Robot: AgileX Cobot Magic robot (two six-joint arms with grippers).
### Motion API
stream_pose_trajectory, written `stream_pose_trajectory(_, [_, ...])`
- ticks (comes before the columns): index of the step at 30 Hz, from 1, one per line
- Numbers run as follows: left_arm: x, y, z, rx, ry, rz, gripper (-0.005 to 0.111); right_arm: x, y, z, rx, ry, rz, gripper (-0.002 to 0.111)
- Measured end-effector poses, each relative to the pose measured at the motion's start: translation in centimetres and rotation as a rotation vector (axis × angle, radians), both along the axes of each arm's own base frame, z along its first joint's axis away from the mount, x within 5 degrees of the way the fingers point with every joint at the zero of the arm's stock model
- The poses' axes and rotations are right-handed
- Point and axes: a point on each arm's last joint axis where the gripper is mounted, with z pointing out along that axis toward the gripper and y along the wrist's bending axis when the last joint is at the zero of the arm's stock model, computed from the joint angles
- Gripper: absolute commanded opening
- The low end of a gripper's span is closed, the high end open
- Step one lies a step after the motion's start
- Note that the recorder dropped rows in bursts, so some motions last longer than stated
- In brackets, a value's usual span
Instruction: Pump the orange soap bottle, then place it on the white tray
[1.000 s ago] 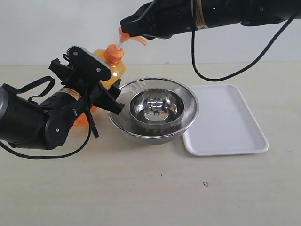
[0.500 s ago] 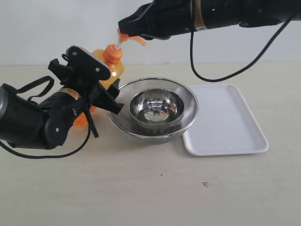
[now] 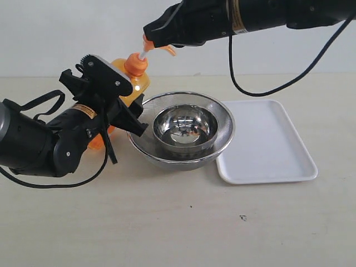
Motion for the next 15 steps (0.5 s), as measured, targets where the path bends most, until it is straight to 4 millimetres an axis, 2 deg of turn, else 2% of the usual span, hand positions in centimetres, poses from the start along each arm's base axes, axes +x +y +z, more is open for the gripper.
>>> stream_pose_trajectory(3, [0.0,-0.1,0.0,0.003,-0.001,-0.01,0.005,-0.4,-0.4,1.2,-0.019,-0.06,-0.024,0.0])
stream_pose_trajectory(8, [-0.1,-0.1,0.0,0.0,0.0,-0.011,0.005,-1.3,-1.8,4.8,-0.011,-0.19,-0.121,0.0])
stream_pose_trajectory(15, [-0.1,-0.1,0.0,-0.002,0.0,-0.011,0.005,-4.4,-4.9,11.6,0.039,-0.403,-0.293,0.0])
